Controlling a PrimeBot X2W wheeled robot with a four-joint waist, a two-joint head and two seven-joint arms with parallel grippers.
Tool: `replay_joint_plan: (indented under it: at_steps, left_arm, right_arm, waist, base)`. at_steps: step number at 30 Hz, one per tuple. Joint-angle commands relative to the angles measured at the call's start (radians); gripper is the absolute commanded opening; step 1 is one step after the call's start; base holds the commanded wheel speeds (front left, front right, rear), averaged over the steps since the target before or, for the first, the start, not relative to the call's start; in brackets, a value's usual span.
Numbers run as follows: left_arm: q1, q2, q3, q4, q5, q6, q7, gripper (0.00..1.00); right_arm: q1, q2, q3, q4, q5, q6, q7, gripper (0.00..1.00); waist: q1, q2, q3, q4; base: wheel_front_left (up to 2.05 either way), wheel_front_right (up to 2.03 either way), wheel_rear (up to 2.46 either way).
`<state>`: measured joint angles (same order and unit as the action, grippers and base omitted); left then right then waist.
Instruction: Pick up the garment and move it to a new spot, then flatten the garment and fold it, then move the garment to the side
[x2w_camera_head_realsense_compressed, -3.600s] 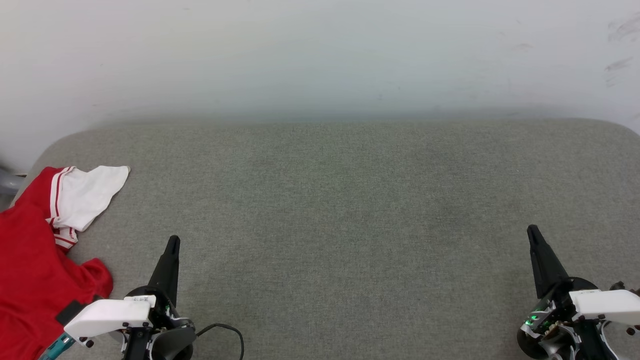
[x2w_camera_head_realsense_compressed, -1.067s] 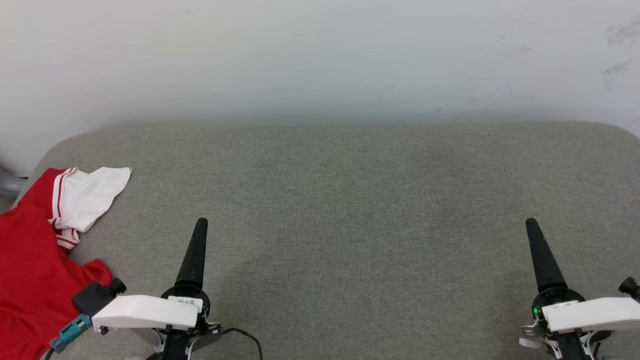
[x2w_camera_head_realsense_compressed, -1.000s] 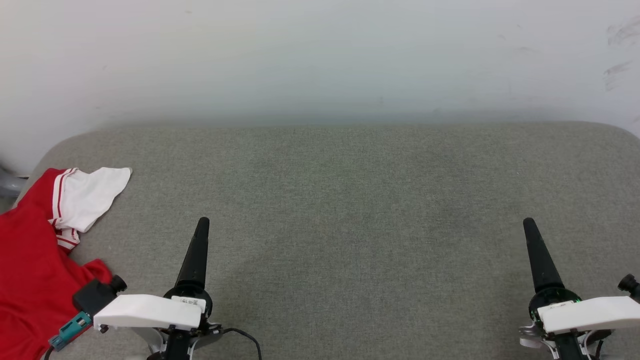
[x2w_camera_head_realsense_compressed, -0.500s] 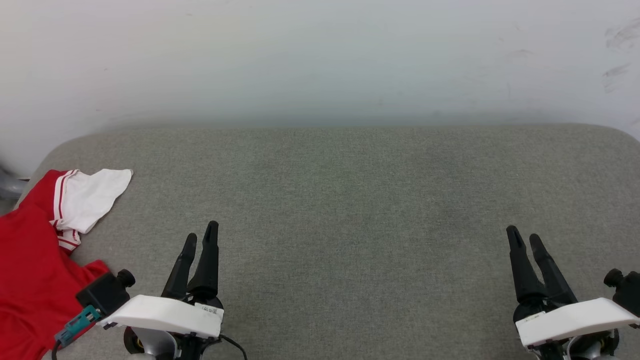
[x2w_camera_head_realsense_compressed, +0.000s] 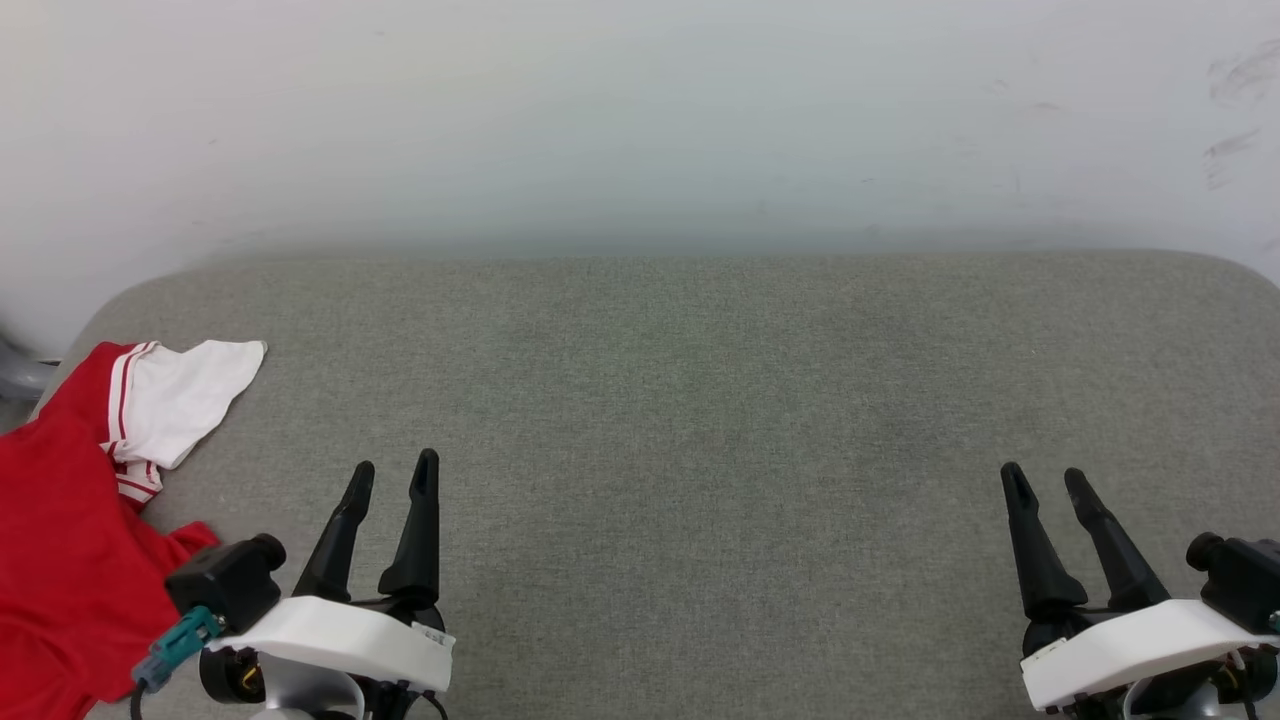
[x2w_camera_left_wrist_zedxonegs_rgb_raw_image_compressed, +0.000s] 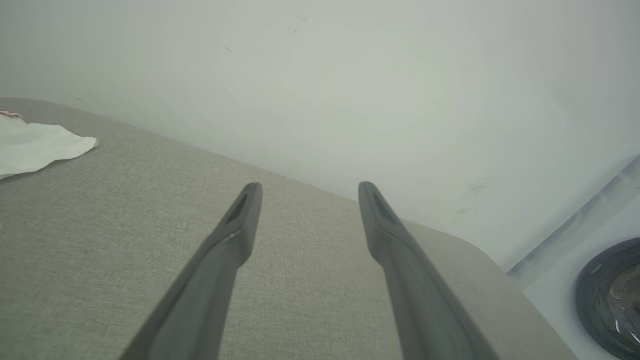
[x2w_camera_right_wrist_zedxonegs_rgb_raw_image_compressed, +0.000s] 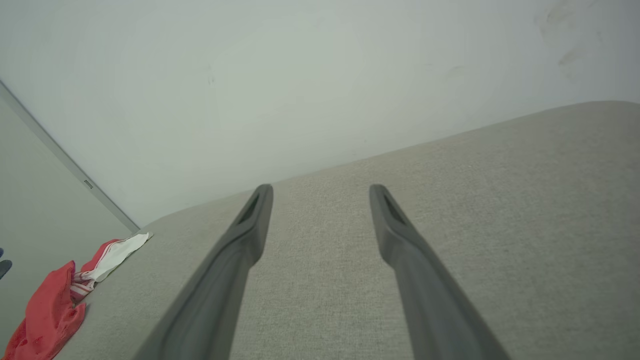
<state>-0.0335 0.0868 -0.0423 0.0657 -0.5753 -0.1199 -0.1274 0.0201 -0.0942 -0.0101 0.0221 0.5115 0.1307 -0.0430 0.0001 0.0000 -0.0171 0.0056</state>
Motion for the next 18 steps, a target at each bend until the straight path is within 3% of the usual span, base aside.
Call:
replay_joint_plan:
  at_steps: [1,18]
  left_arm:
    - [0.0,0.009,-0.006,-0.015,0.032,0.004,-0.01,1.0]
    - [0.013,0.028,-0.032,0.0,0.2,0.034,-0.053,1.0]
  right_arm:
    - [-0.006,-0.008,-0.003,-0.019,-0.033,0.0,0.002,1.0]
    - [0.02,0.011,-0.015,-0.069,-0.246,0.0,0.013,1.0]
  waist:
    - [0.0,0.0,0.0,0.0]
    - [0.0,0.0,-0.007,-0.001]
  base:
    - [0.0,0.0,0.0]
    - [0.0,0.0,0.0]
